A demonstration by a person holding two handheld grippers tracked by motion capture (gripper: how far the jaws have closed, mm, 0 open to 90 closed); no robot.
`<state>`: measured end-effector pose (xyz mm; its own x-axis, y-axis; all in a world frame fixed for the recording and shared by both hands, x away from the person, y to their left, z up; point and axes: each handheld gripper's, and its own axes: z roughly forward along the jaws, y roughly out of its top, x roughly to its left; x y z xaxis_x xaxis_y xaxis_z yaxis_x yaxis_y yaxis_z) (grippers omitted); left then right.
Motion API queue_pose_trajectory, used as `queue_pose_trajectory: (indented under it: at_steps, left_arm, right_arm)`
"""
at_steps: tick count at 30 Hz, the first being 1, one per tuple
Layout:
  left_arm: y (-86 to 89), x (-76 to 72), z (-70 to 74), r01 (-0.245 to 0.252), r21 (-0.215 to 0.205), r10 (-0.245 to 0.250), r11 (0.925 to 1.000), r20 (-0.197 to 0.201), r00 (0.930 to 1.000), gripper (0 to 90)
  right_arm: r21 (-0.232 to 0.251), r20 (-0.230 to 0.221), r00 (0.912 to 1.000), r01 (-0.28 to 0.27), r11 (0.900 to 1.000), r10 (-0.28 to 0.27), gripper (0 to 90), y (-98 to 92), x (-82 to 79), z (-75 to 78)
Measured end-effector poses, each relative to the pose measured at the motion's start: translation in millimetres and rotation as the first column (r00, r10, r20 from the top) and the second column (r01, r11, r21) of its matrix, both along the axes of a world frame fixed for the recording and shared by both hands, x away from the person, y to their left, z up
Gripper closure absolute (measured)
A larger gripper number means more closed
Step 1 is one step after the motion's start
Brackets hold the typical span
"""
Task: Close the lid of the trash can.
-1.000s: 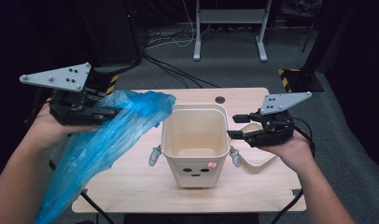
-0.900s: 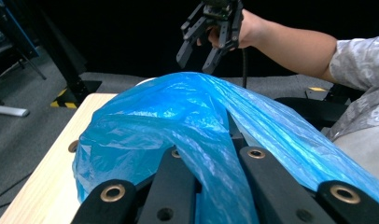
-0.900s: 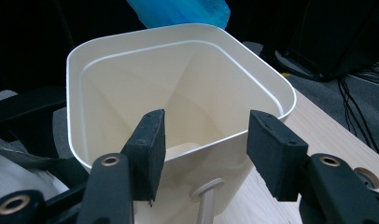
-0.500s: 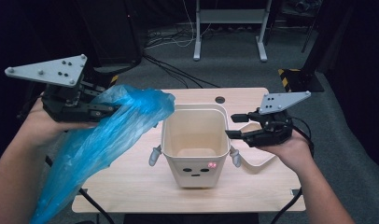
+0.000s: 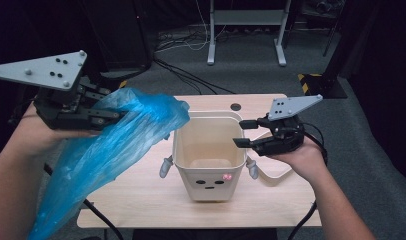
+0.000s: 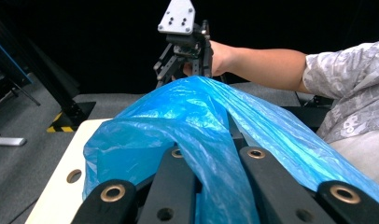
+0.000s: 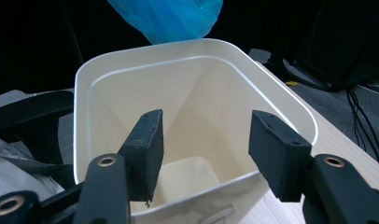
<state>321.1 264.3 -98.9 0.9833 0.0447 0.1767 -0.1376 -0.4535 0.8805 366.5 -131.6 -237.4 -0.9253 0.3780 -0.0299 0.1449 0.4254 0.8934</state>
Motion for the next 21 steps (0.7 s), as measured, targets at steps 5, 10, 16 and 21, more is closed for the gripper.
queue_pose_trajectory:
  at_steps: [5, 10, 16, 21]
  left_arm:
    - [0.8, -4.0, 6.4, 0.015, -0.021, -0.015, 0.9997, 0.010, 0.9998, 87.2]
    - [0.0, -9.7, 11.6, 0.029, -0.028, -0.029, 0.9992, 0.024, 0.9993, 87.2]
    - [-0.7, -11.8, 17.8, 0.038, -0.043, -0.037, 0.9984, 0.036, 0.9987, 87.2]
    - [-3.4, -12.5, 19.9, 0.051, -0.051, -0.049, 0.9974, 0.044, 0.9978, 87.2]
  right_arm:
    - [0.004, 0.005, 0.9999, -0.011, 1.000, 0.011, 43.7, 3.4, -0.2, 1.4]
    - [0.010, 0.009, 0.9999, -0.011, 1.000, 0.011, 43.6, 2.9, -0.8, 2.6]
    - [0.017, 0.012, 0.9999, -0.008, 1.000, 0.008, 43.6, 0.7, -1.8, 3.7]
    - [0.024, 0.016, 0.9999, -0.003, 1.000, 0.003, 43.6, -2.7, -2.7, 4.5]
